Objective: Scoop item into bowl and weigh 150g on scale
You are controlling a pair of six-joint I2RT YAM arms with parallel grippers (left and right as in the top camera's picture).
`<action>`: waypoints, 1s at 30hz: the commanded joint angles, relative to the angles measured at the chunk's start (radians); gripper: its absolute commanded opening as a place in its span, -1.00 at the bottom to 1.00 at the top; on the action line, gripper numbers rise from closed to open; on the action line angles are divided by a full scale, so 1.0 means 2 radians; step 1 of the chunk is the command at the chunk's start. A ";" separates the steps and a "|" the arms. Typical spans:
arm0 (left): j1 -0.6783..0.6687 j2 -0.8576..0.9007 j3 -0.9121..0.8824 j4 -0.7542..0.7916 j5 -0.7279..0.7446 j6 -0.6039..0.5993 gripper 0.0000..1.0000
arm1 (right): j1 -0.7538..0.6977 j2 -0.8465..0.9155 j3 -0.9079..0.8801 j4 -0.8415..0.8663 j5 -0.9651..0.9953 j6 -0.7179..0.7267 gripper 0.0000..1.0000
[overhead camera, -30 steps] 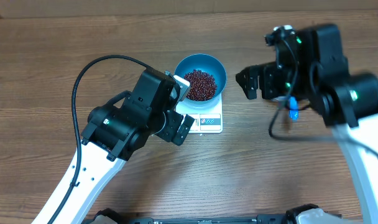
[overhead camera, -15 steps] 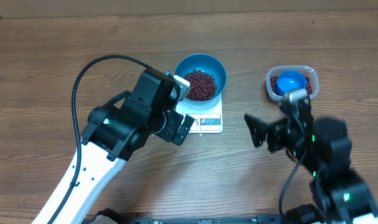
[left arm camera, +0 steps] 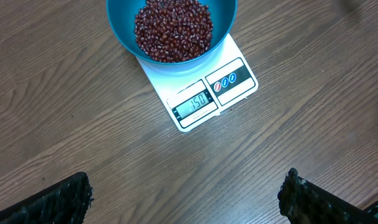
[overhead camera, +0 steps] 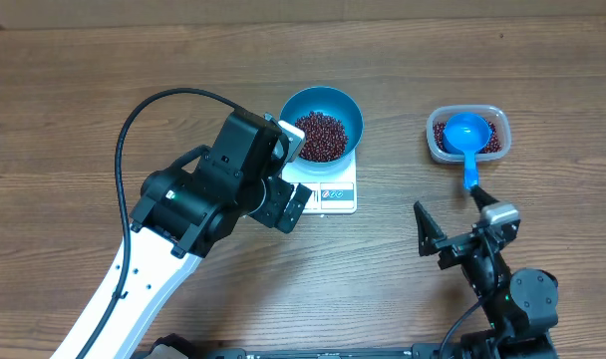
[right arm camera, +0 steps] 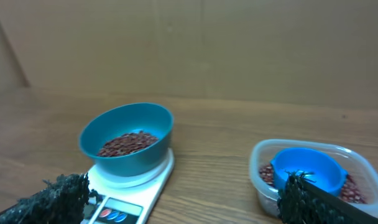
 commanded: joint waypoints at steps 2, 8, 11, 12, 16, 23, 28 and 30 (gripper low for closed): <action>0.003 0.001 0.007 0.000 0.006 0.008 0.99 | -0.031 -0.042 -0.028 0.016 0.005 -0.002 1.00; 0.003 0.001 0.007 0.000 0.006 0.008 0.99 | -0.060 -0.093 -0.068 0.029 0.003 -0.002 1.00; 0.003 0.001 0.007 0.000 0.005 0.008 0.99 | -0.063 -0.093 -0.080 0.037 0.003 -0.002 1.00; 0.003 0.001 0.007 0.000 0.006 0.008 0.99 | -0.063 -0.093 -0.084 0.037 0.003 -0.002 1.00; 0.003 0.001 0.007 0.000 0.006 0.008 0.99 | -0.063 -0.093 -0.106 0.052 0.003 -0.002 1.00; 0.003 0.001 0.007 0.000 0.006 0.008 0.99 | -0.063 -0.093 -0.111 0.062 0.003 0.000 1.00; 0.003 0.001 0.007 0.000 0.006 0.008 0.99 | -0.063 -0.093 -0.111 0.062 0.003 0.000 1.00; 0.003 0.001 0.007 0.000 0.005 0.008 0.99 | -0.063 -0.093 -0.111 0.062 0.003 0.000 1.00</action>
